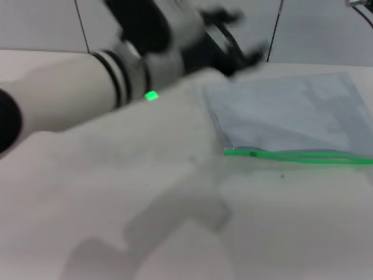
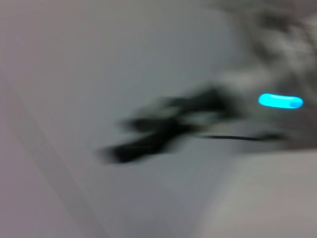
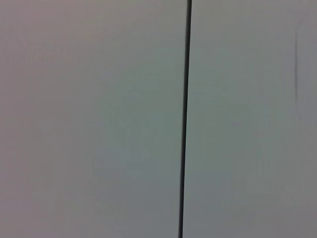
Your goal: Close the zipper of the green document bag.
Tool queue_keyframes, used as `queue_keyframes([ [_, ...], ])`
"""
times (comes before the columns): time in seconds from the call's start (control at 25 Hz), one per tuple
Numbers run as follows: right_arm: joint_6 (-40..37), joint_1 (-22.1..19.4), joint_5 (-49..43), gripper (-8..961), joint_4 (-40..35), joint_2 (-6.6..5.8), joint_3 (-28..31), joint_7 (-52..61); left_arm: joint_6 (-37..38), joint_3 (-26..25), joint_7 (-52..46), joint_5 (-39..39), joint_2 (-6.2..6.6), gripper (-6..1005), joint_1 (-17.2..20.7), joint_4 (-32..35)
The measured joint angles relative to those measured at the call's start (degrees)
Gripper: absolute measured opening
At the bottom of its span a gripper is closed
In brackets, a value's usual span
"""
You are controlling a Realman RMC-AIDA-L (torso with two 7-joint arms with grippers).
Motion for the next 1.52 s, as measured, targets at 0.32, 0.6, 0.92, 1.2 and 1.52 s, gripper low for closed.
queue_keyframes([
  [0.32, 3.55, -0.72, 0.00, 893, -1.17, 0.08, 0.21, 0.73, 13.51, -5.34, -0.89, -5.83, -0.06, 721, 3.78, 0.69],
  [0.6, 9.34, -4.42, 0.10, 894, -6.65, 0.18, 0.48, 3.79, 26.55, -5.80, -0.92, -7.87, -0.26, 721, 4.87, -0.26],
  [0.92, 10.29, -6.48, -0.25, 894, -9.14, 0.31, 1.55, 4.61, 35.65, -5.40, -0.96, -11.32, -0.34, 721, 4.21, -2.69],
  [1.2, 10.33, -7.32, -3.90, 894, -10.88, 0.39, 0.56, 4.40, 37.12, -5.84, -0.52, -16.18, -0.28, 721, 3.84, -3.33],
  [1.52, 10.24, -7.28, -9.20, 894, -11.22, 0.44, -1.06, 5.05, 37.16, -5.68, -0.50, -16.30, -0.29, 721, 3.65, -3.90],
])
